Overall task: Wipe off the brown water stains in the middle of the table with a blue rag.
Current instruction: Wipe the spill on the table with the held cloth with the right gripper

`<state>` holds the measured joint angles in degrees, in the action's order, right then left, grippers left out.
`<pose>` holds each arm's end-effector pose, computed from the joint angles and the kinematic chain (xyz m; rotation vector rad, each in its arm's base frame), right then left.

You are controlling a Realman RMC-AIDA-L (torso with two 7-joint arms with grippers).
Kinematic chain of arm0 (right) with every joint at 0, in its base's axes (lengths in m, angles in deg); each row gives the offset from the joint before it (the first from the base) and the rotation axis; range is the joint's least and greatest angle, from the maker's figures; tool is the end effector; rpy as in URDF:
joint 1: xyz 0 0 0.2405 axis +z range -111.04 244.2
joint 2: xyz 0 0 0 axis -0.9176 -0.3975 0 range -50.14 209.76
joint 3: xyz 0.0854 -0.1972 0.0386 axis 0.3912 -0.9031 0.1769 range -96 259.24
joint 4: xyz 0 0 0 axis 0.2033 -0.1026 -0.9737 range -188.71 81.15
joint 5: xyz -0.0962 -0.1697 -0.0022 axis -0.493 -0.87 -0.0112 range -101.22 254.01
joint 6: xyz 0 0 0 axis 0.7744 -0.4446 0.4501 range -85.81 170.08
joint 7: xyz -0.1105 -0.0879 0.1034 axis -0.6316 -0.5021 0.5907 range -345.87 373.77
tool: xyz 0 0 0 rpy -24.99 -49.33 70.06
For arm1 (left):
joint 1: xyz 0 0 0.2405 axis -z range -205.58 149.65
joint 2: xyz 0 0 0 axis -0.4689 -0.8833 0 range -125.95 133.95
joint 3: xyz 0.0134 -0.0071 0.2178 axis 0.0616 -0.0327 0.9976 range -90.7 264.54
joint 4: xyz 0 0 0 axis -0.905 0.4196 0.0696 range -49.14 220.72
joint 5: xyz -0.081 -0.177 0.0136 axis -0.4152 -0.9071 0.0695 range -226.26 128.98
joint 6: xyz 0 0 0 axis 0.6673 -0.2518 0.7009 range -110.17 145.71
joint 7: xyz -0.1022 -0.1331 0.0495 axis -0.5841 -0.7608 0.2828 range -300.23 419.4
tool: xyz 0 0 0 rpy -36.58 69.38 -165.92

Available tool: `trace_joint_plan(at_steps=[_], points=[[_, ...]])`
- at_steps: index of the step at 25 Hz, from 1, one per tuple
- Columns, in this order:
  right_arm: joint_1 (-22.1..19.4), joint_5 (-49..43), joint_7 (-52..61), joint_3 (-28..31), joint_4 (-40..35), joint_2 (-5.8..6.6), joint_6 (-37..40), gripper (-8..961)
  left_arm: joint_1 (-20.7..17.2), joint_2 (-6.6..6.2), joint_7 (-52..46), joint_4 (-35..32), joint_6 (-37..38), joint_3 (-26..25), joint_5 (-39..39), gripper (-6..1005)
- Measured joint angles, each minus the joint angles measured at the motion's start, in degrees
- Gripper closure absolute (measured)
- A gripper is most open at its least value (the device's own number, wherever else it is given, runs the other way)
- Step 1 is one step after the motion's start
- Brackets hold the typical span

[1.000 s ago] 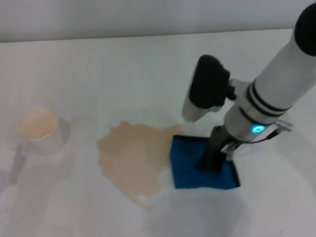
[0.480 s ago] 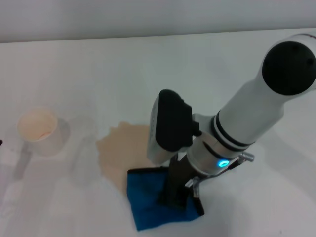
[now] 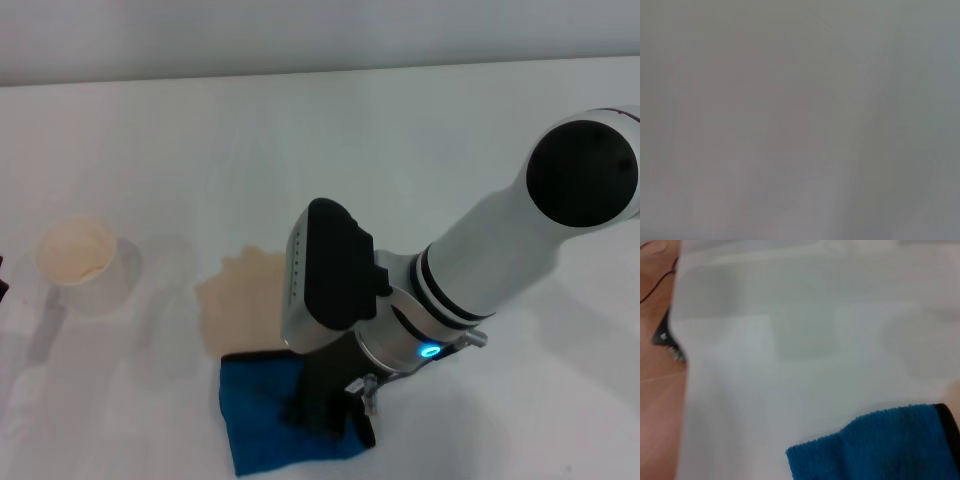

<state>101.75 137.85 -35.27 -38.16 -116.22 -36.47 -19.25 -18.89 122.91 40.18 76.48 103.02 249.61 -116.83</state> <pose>0.1536 0.2527 -0.1422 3.0807 -0.3607 0.4101 -0.3079 0.2351 0.0004 -1.5938 -0.6860 -0.8823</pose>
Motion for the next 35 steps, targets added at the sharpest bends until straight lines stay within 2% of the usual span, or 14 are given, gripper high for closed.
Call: trace_joint_plan(at_steps=[8,13,21,26,29,35], points=[[-0.05,-0.72,0.11,2.55,1.28,0.47,4.17,914,0.3,0.01,-0.02,-0.22,0.0,-0.09,-0.01,123],[0.74,-1.35,-0.05,8.37,4.88,0.64,4.42,913,0.46,0.09,-0.02,-0.06,0.01,-0.05,-0.02,124],[0.07,-9.16,0.2,19.03,7.32,0.74,4.45,913,0.5,0.09,-0.02,0.0,0.01,-0.11,-0.18,123],[0.03,-10.98,0.01,24.28,9.22,0.77,5.07,912,0.5,0.09,-0.02,0.0,-0.02,-0.28,-0.19,125],[-0.01,-10.37,0.06,23.82,9.13,0.34,5.31,912,0.51,0.09,-0.02,0.0,-0.05,-0.38,-0.38,125],[0.44,-0.72,0.01,12.43,8.41,0.14,9.26,912,0.33,0.09,-0.02,0.0,-0.08,-0.44,-0.42,124]])
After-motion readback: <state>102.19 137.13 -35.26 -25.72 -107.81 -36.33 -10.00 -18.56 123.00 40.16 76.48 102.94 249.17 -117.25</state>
